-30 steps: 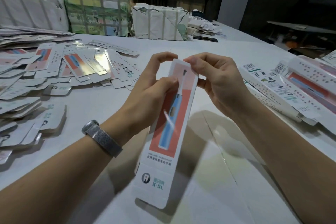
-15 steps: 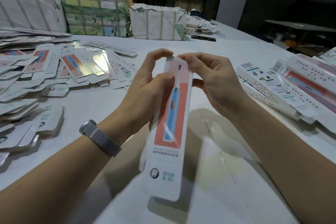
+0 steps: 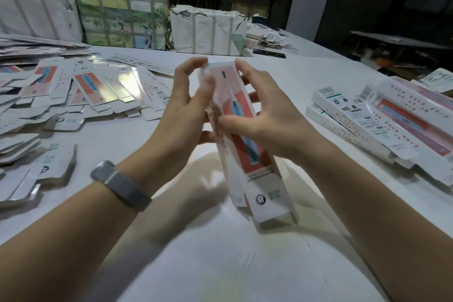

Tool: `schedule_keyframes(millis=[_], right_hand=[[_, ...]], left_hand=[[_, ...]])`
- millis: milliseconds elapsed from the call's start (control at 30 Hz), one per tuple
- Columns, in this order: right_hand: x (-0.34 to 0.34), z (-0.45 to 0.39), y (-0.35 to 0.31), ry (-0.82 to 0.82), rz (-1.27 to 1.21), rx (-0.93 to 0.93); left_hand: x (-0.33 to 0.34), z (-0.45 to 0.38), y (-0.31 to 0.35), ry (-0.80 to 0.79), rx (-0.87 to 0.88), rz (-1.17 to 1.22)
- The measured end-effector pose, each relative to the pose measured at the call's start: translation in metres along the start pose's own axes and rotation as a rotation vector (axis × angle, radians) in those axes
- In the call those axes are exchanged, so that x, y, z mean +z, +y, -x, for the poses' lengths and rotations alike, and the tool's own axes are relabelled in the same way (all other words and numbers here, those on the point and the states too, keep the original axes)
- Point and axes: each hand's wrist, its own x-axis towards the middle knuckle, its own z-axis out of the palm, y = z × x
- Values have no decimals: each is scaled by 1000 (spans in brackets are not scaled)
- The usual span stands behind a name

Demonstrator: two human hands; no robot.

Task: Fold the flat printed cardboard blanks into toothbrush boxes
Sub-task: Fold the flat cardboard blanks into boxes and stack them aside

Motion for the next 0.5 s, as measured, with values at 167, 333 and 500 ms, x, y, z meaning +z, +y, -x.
schedule_keyframes(millis=[167,333,500], right_hand=[[-48,-12,14,273,273,146],[-128,-8,64,367,702,605],[-134,-12,85,354,927,703]], left_hand=[[-6,-6,-12,-46,-34,-134],[-10,-3,-15,-57,-24,-168],[-8,1,-10,-34,-17,-199]])
